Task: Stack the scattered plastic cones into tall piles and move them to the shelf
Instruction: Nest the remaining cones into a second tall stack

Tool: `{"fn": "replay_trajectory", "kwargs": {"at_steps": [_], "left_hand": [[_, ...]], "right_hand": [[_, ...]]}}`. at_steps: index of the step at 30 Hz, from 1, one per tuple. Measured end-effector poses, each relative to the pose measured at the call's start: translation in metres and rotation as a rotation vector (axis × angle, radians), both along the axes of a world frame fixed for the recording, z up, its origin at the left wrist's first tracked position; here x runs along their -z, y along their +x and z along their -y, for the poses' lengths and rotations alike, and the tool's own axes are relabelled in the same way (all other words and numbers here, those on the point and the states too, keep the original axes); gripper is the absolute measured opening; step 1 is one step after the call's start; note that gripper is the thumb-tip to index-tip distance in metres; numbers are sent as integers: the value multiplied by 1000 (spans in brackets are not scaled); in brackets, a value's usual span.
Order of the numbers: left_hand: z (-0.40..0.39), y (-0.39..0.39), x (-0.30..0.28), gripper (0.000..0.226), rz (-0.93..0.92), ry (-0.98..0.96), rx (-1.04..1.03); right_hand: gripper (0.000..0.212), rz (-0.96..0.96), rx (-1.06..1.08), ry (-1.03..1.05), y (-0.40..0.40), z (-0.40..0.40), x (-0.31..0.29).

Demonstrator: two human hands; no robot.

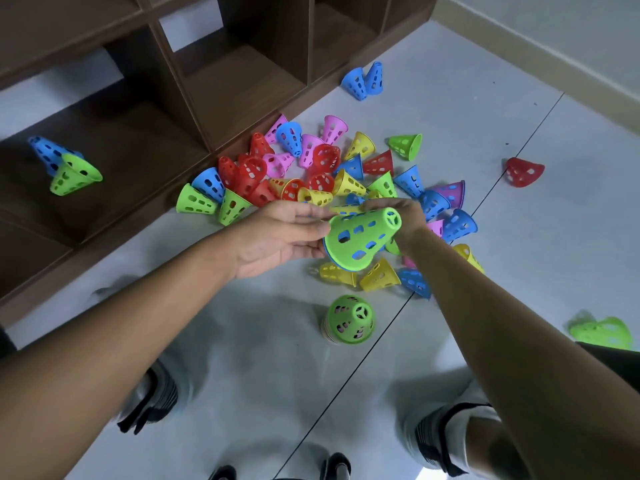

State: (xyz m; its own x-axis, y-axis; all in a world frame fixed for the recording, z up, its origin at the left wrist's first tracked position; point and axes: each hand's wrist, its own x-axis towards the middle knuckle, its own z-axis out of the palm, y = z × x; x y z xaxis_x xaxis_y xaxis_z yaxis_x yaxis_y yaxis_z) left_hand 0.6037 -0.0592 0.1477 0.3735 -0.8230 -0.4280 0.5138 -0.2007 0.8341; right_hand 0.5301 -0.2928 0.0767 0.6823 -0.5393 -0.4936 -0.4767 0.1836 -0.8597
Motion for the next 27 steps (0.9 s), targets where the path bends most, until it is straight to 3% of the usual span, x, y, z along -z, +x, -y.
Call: {"fn": "replay_trajectory", "kwargs": {"at_steps": [4,8,13,17,20,27], "left_hand": [[0,-13,5,41,-2,19,103],[-2,-22,14,26,-12,66,238],[-3,-33,27,25,6,127,312],[-5,-39,41,25,73,210,322],[-7,-41,51,28,109,256,287],[-13,-40,67,24,149,302,254]], "right_hand": [[11,32,37,78,-14,9,-8],[11,90,-22,170,-26,17,-22],[16,197,-53,371,-39,19,-52],[19,232,-206,461,-53,20,-71],[39,219,-349,503,-62,20,-77],[28,70,-546,506,-86,3,-78]]}}
